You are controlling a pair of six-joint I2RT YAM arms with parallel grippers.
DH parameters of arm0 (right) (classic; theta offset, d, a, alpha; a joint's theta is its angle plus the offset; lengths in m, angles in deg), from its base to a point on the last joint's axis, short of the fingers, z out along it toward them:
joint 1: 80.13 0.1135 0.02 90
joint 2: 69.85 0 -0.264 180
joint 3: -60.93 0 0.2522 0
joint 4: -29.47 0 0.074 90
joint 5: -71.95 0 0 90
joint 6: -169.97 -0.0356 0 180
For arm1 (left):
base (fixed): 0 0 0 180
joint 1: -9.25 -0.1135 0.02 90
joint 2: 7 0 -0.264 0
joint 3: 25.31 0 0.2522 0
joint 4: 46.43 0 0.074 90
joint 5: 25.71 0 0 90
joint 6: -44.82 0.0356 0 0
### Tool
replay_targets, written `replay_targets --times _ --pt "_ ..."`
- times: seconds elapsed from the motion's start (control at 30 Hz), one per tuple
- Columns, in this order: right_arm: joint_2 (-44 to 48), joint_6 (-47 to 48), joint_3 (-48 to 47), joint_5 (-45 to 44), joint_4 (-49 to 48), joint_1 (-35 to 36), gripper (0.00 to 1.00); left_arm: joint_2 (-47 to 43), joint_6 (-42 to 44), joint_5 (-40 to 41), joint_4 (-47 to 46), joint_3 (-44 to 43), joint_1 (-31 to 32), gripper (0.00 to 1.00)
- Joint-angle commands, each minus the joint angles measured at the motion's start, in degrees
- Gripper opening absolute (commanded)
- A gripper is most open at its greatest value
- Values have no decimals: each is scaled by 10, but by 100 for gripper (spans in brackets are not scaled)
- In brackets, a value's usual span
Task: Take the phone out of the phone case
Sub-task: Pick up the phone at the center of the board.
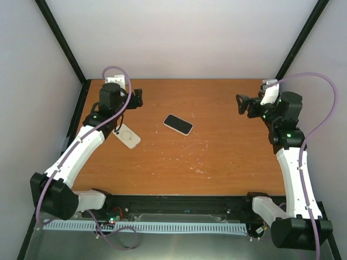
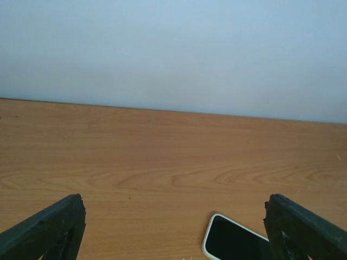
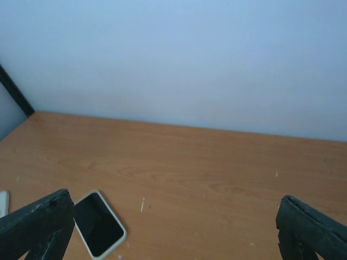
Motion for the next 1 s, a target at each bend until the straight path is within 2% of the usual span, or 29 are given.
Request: replay_targets --times 0.0,0.03,0.1,0.13,0.33,0.47,0.6,0.77,0.97 --pt "-33 155 24 105 54 -1 100 46 -7 -46 40 -10 -1 91" --pt "-48 197 20 136 75 6 100 63 -13 -62 55 -13 -2 89" --pt "-87 234 -1 125 118 32 100 107 -15 -116 72 -23 -10 77" --pt "-106 251 -13 118 135 47 100 132 -22 -136 83 -36 -13 76" --pt "-200 305 -47 77 184 131 100 284 -43 -161 116 -145 -28 92" --pt "-238 315 -35 77 194 160 98 402 -14 -193 184 -290 -34 95" --pt "-230 300 15 86 165 160 98 513 7 -246 233 -398 -36 90" --pt "-240 285 30 56 164 160 98 569 -4 -323 213 -421 -36 83" --pt "-252 278 45 51 156 159 98 599 -20 -371 187 -410 -29 81"
